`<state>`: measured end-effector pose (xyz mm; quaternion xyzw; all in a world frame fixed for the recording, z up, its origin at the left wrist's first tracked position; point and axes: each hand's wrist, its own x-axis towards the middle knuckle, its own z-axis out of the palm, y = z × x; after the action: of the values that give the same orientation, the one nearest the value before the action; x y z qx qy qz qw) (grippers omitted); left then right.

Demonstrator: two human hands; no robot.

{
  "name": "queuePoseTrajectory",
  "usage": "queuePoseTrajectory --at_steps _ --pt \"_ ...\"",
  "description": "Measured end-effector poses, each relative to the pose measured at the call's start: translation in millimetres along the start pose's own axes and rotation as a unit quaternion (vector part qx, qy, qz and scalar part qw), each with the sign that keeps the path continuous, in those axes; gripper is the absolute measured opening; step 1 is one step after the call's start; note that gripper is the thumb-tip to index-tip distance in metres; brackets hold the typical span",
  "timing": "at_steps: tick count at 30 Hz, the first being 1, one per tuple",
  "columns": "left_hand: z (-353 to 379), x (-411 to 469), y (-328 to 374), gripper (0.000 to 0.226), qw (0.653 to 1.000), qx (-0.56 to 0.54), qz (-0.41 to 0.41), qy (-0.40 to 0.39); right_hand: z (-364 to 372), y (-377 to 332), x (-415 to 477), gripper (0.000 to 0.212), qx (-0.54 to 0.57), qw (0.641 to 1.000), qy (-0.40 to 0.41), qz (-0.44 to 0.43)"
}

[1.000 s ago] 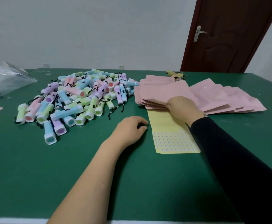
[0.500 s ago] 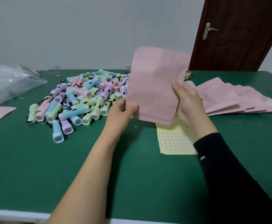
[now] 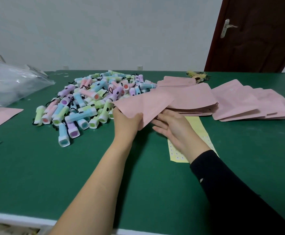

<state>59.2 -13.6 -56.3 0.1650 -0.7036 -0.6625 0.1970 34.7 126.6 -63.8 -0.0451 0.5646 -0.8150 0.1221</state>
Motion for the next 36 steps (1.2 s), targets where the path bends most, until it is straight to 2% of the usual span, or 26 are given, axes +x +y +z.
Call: queuePoseTrajectory --at_steps 3,5,6,8,9,10,15,22,28,33,36 --pt "3.2 -2.3 -0.4 0.093 0.998 0.053 -0.013 0.015 4.8 0.8 -1.3 0.014 -0.005 1.000 0.008 0.000" --pt "3.7 -6.8 1.1 0.095 0.988 0.149 0.020 0.043 7.6 0.0 -2.6 0.011 -0.018 1.000 0.009 -0.004" --pt "3.2 -7.9 1.5 0.081 0.980 0.183 0.068 0.048 9.1 -0.6 -3.8 0.011 -0.021 1.000 0.006 -0.006" --pt "3.6 -8.6 2.9 0.033 0.974 0.169 0.148 0.006 12.3 -1.2 -6.4 0.011 -0.022 1.000 -0.006 -0.012" --pt "4.4 -11.0 4.3 0.013 0.979 0.135 0.152 -0.028 13.9 -1.4 -7.6 0.012 -0.022 1.000 -0.009 -0.016" --pt "5.0 -13.0 4.7 0.005 0.982 0.105 0.148 -0.052 15.2 -1.7 -8.6 0.013 -0.022 1.000 -0.009 -0.021" --pt "4.6 -13.6 6.9 0.007 0.986 0.025 0.136 -0.089 18.3 -6.6 -13.0 0.018 -0.030 0.998 0.001 -0.046" --pt "-0.6 -10.0 9.4 0.017 0.984 -0.029 0.115 -0.133 18.9 -11.4 -15.7 0.022 -0.042 0.996 0.011 -0.074" --pt "-3.2 -6.2 8.7 0.010 0.979 -0.046 0.103 -0.169 17.5 -12.5 -17.2 0.018 -0.050 0.995 0.018 -0.080" --pt "-2.2 -6.0 8.2 0.010 0.978 -0.052 0.106 -0.172 15.0 -11.1 -14.1 0.014 -0.078 0.992 0.023 -0.091" --pt "-1.6 -8.1 9.0 0.013 0.980 -0.017 0.126 -0.151 15.5 -10.0 -15.3 0.015 -0.123 0.986 0.011 -0.115"
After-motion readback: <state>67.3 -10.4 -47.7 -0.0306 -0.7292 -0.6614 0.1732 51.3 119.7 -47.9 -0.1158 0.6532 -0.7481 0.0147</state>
